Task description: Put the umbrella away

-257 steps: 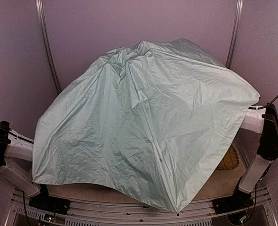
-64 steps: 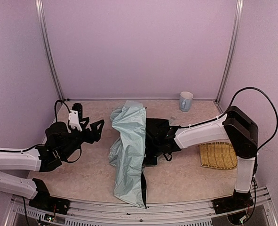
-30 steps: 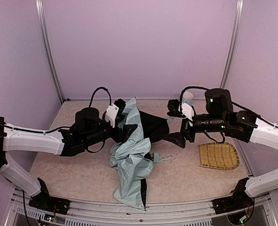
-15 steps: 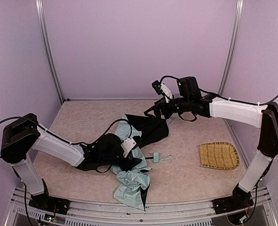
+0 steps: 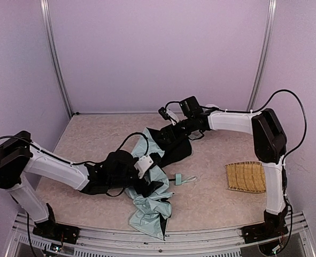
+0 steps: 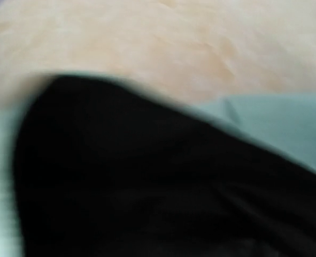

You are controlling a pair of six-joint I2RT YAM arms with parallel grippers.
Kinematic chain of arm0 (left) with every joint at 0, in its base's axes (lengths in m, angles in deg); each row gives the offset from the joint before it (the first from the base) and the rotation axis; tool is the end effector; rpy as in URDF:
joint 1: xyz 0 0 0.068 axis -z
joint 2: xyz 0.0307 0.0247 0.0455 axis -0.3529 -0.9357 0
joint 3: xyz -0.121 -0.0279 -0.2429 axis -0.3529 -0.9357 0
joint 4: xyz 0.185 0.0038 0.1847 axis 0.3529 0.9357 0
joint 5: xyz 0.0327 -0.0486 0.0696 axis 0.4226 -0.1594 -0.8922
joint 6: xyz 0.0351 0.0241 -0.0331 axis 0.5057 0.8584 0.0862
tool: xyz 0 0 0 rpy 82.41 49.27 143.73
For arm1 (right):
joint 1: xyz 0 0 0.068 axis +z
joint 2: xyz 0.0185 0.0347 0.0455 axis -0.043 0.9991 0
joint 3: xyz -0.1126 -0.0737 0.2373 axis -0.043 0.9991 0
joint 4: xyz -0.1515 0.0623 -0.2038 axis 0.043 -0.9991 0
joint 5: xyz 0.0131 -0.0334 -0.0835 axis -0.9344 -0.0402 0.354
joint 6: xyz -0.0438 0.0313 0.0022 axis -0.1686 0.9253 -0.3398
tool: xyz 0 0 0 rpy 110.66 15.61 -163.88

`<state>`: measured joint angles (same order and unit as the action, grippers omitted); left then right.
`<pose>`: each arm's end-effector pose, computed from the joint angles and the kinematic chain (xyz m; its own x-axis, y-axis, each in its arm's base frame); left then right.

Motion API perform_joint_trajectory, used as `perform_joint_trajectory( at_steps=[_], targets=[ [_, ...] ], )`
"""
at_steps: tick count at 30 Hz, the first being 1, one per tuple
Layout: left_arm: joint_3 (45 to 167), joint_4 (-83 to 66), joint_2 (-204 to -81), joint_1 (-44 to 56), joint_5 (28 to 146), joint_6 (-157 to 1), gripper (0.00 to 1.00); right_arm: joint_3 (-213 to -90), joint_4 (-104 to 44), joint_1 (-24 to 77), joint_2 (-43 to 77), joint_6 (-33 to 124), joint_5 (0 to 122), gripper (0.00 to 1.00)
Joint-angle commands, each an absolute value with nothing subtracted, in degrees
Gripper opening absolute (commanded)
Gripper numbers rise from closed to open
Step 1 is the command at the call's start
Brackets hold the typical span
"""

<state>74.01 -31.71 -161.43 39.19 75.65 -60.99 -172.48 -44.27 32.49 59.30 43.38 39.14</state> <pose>0.1670 -0.2833 0.1605 -0.1548 0.4714 -0.8682 0.8581 0.4997 0.1183 0.3908 0.2945 0.2077 -0.6095 -0.3401 -0.7161 -0.7528 0.5317 0.3882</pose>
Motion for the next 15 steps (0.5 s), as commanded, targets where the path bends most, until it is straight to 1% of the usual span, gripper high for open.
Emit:
perform_joint_trajectory(
  at_steps=[1,3,6,9,12,15],
  targets=[
    [74.15,-29.26,-150.13,39.71,82.75,-57.59,0.99,-169.27,-45.32,28.94,54.43,43.93,44.48,0.85],
    [74.32,-26.73,-146.30,39.71,86.67,-55.17,0.99,-167.51,-45.74,27.61,53.62,43.59,48.00,0.84],
    [74.56,-23.44,-142.31,39.14,90.39,-52.69,0.99,-165.51,-47.72,26.36,53.91,42.64,52.97,0.79],
    [75.92,-23.31,-140.48,37.10,92.13,-54.74,0.99,-162.38,-47.17,26.27,53.58,42.23,52.86,0.78],
    [77.94,-27.58,-140.98,30.52,92.35,-62.85,0.99,-159.93,-46.27,26.27,53.14,42.81,51.86,0.77],
    [85.32,-26.25,-147.34,20.65,90.30,-73.47,0.98,-157.10,-44.42,26.36,52.27,44.33,51.67,0.75]
  ],
)
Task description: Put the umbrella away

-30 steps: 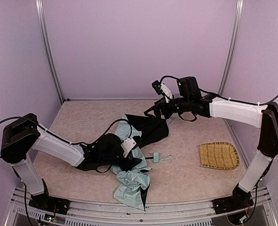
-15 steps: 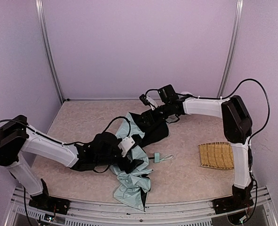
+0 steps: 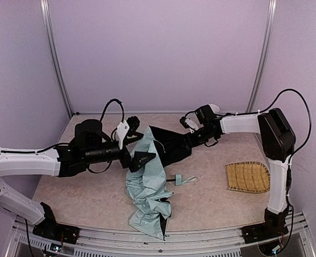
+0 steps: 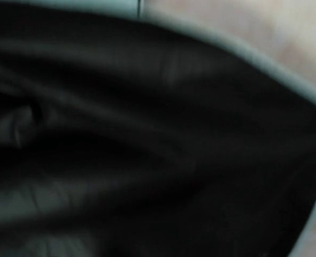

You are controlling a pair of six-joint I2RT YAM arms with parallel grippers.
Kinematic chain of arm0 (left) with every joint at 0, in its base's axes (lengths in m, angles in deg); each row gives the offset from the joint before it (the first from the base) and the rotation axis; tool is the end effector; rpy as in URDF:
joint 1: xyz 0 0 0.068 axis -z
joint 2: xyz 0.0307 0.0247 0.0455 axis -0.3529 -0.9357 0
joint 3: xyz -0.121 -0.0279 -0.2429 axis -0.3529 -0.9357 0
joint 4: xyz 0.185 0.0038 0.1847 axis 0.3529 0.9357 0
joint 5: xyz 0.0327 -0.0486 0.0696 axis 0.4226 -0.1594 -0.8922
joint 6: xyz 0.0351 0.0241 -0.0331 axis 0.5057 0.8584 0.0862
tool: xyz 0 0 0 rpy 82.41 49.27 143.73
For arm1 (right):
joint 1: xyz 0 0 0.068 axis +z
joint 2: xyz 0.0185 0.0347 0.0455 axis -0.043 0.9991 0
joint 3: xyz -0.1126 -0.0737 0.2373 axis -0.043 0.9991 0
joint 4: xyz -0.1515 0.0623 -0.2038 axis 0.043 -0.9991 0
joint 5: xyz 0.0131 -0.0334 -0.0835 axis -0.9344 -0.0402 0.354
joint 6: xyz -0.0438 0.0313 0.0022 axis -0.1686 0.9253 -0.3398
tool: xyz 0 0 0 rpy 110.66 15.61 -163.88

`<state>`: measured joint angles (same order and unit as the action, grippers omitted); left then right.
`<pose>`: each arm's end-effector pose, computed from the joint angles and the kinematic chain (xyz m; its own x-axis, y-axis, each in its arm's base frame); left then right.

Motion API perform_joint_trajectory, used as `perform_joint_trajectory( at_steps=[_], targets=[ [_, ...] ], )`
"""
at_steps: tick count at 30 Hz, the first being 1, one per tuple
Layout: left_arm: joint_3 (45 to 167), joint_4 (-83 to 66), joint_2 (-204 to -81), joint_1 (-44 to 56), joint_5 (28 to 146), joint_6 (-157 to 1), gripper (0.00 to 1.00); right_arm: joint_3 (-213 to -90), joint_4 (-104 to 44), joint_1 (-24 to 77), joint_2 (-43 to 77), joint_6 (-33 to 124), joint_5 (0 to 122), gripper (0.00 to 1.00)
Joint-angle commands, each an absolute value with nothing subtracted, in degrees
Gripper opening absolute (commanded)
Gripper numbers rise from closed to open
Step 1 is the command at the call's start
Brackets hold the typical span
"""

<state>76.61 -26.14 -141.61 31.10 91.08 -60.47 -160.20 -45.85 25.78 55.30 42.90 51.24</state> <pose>0.1778 -0.2376 0.2678 -0.0277 0.2122 -0.9768 0.9036 0.4233 0.0663 0.3926 0.2229 0.1677 -0.7340 -0.3157 -0.6013 -0.5635 0.7773 0.2797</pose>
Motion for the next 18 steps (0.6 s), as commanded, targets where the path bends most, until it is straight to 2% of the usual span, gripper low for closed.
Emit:
perform_joint_trajectory(
  at_steps=[1,4,7,14,18],
  targets=[
    [90.57,-23.26,-150.81,17.75,87.75,-76.37,0.98,-155.99,-43.73,26.38,51.88,44.92,51.32,0.75],
    [103.97,-9.68,-162.40,11.77,82.95,-81.49,0.97,-152.88,-41.76,26.52,50.73,46.35,50.97,0.74],
    [112.27,-3.25,-171.84,10.11,78.46,-83.67,0.97,-151.00,-41.23,26.69,50.16,47.06,51.73,0.72],
    [120.65,-1.13,-185.10,14.26,83.06,-81.08,0.97,-147.32,-40.10,27.04,51.09,47.24,51.55,0.69],
    [123.94,1.97,-190.60,15.30,82.34,-80.82,0.92,-147.06,-39.01,28.02,52.94,47.17,48.37,0.63]
  ],
)
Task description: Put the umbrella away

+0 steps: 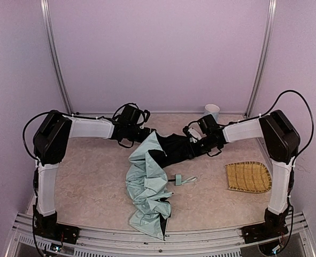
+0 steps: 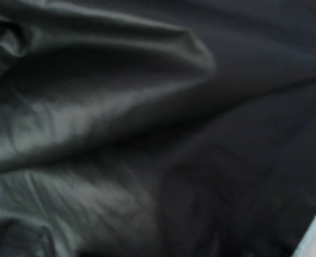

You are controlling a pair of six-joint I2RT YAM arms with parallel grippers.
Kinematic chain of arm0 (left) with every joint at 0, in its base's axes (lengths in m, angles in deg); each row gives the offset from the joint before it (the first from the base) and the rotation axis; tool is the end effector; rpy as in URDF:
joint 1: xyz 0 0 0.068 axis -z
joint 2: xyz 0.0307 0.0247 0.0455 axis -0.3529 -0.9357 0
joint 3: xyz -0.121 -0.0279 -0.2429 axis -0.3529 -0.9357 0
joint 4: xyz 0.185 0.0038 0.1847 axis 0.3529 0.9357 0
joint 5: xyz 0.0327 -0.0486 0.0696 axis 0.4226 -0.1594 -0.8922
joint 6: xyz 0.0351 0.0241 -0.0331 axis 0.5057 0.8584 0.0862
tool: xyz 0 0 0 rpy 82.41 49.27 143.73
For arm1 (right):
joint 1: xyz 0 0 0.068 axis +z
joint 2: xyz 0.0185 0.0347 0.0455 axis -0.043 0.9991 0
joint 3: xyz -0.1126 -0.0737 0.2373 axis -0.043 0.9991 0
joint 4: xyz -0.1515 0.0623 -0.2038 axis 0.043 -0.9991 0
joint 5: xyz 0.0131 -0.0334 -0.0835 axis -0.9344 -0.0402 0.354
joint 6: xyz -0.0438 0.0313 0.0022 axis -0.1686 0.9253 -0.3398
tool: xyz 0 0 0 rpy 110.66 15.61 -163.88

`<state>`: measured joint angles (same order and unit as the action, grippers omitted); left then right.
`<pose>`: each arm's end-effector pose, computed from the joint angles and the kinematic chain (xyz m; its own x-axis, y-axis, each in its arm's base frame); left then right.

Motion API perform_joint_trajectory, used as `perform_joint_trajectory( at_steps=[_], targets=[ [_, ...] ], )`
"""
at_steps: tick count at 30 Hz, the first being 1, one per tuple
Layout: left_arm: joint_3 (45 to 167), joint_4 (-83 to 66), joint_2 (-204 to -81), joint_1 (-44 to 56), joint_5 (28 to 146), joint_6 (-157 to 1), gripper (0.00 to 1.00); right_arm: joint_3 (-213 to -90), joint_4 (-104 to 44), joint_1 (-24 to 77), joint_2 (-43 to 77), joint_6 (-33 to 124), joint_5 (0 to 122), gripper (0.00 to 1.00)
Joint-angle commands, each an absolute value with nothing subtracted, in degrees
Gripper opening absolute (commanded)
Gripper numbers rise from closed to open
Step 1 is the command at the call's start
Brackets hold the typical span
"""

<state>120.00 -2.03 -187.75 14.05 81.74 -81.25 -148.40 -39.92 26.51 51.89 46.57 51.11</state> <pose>0.3908 -0.2727 0.1824 -0.6483 0.1480 -0.7469 0.4529 0.8635 -0.2220 0.3604 0.2117 0.1389 -0.7865 -0.2870 -0.5469 -0.5142 0.7948 0.3224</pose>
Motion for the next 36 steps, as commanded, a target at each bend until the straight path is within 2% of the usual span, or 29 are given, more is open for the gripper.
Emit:
perform_joint_trajectory(
  at_steps=[1,6,8,12,16,22,29,33,36],
  targets=[
    [123.82,2.07,-191.07,15.28,83.20,-81.13,0.90,-146.99,-38.46,28.34,53.34,47.20,47.74,0.62],
    [119.57,-1.77,-189.10,15.47,86.78,-81.43,0.80,-147.32,-35.73,29.55,55.46,48.90,44.11,0.47],
    [116.91,-5.44,-186.85,15.88,89.35,-81.43,0.78,-147.82,-34.77,29.97,56.12,49.60,42.64,0.37],
    [114.68,-9.96,-183.79,17.38,96.17,-79.80,0.78,-148.03,-30.50,31.00,56.06,50.89,36.34,0.13],
    [113.71,-11.43,-182.38,17.21,100.65,-82.27,0.82,-148.98,-27.38,32.27,55.17,50.77,33.27,0.00],
    [107.99,-15.32,-173.65,15.38,99.32,-85.04,0.87,-144.01,-19.85,32.55,49.69,52.60,31.40,0.00],
    [107.08,-4.07,-166.35,23.77,91.78,-70.24,0.95,-138.94,-13.87,34.23,42.94,50.91,33.44,0.00],
    [107.16,2.03,-167.64,25.86,77.25,-69.54,0.93,-138.39,-13.19,34.79,41.75,50.49,33.81,0.00],
    [107.11,5.08,-167.98,25.75,73.82,-69.75,0.87,-138.40,-13.53,34.99,40.85,50.12,34.22,0.00]
  ],
)
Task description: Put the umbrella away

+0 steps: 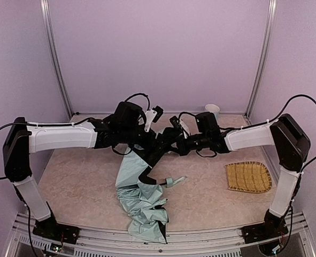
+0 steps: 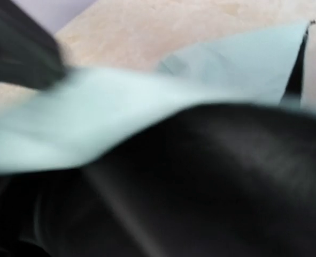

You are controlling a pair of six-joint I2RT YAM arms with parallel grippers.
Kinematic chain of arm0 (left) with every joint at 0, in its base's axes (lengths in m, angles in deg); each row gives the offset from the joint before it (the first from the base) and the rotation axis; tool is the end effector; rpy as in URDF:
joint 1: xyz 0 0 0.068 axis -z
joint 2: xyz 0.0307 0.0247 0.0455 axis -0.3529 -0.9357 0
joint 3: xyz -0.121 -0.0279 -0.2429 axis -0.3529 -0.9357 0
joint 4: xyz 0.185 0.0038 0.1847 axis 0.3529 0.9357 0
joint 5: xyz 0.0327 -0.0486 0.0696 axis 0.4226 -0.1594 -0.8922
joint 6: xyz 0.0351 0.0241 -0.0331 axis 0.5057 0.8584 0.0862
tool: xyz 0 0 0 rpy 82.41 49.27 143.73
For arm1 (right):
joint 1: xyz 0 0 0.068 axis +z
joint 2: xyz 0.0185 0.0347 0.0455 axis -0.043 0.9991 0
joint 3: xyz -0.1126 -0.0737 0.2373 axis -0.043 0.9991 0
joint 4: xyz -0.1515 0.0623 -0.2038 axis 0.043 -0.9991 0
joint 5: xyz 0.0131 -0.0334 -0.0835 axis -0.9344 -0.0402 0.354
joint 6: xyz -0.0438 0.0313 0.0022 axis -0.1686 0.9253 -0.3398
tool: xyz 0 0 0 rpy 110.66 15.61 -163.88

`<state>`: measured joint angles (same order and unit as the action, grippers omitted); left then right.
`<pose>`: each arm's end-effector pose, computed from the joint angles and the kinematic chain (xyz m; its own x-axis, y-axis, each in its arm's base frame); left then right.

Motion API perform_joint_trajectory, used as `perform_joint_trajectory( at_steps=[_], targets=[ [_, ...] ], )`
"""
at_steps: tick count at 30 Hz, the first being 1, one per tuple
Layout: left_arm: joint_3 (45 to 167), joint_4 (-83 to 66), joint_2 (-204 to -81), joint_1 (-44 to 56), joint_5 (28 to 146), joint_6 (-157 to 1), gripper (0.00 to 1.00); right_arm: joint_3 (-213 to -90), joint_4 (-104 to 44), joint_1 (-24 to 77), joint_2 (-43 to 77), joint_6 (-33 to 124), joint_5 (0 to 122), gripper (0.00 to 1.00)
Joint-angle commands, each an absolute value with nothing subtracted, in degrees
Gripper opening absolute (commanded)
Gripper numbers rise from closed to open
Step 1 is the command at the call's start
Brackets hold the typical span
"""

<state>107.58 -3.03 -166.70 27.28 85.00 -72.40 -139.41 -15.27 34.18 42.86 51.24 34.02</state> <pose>0.2698 -0.3046 0.2676 -0.4023 0.3037 -0.8637 0.7645 0.6304 -0.1344 0.3137 0.2584 0.1909 -0.5775 -0.2077 -0.7895 -0.7818 0.4191 0.4616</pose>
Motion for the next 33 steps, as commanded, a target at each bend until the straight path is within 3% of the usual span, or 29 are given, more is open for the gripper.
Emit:
perform_joint_trajectory(
  at_steps=[1,3,5,6,7,9,18,29,33],
  targets=[
    [106.57,5.08,-167.61,26.27,71.99,-69.27,0.84,-138.36,-13.50,35.05,40.48,49.97,34.32,0.00],
    [105.06,3.48,-166.41,27.31,66.73,-68.25,0.71,-138.41,-13.43,35.15,40.09,49.70,34.42,0.00],
    [103.59,1.55,-164.98,28.05,62.93,-68.17,0.44,-138.55,-13.61,35.32,39.95,49.46,34.55,0.00],
    [102.72,0.10,-163.76,28.56,61.77,-67.95,0.22,-138.57,-13.66,35.39,39.95,49.46,34.66,0.00],
    [101.59,-1.82,-162.36,29.33,61.05,-67.36,0.11,-138.64,-13.79,35.48,40.01,49.45,34.72,0.00],
    [98.02,-6.22,-159.59,30.91,61.19,-64.90,0.00,-139.09,-13.98,35.92,40.20,49.26,34.66,0.00],
    [95.52,-9.73,-153.64,35.54,58.09,-61.31,0.00,-141.38,-14.41,37.51,39.33,49.20,35.34,0.00],
    [102.01,-21.32,-151.44,41.89,67.46,-54.00,0.00,-150.99,-13.46,37.43,34.00,48.79,38.82,0.00],
    [101.41,-20.34,-151.30,42.38,64.70,-53.82,0.00,-147.29,-7.28,37.73,32.30,50.66,39.21,0.00]
  ],
)
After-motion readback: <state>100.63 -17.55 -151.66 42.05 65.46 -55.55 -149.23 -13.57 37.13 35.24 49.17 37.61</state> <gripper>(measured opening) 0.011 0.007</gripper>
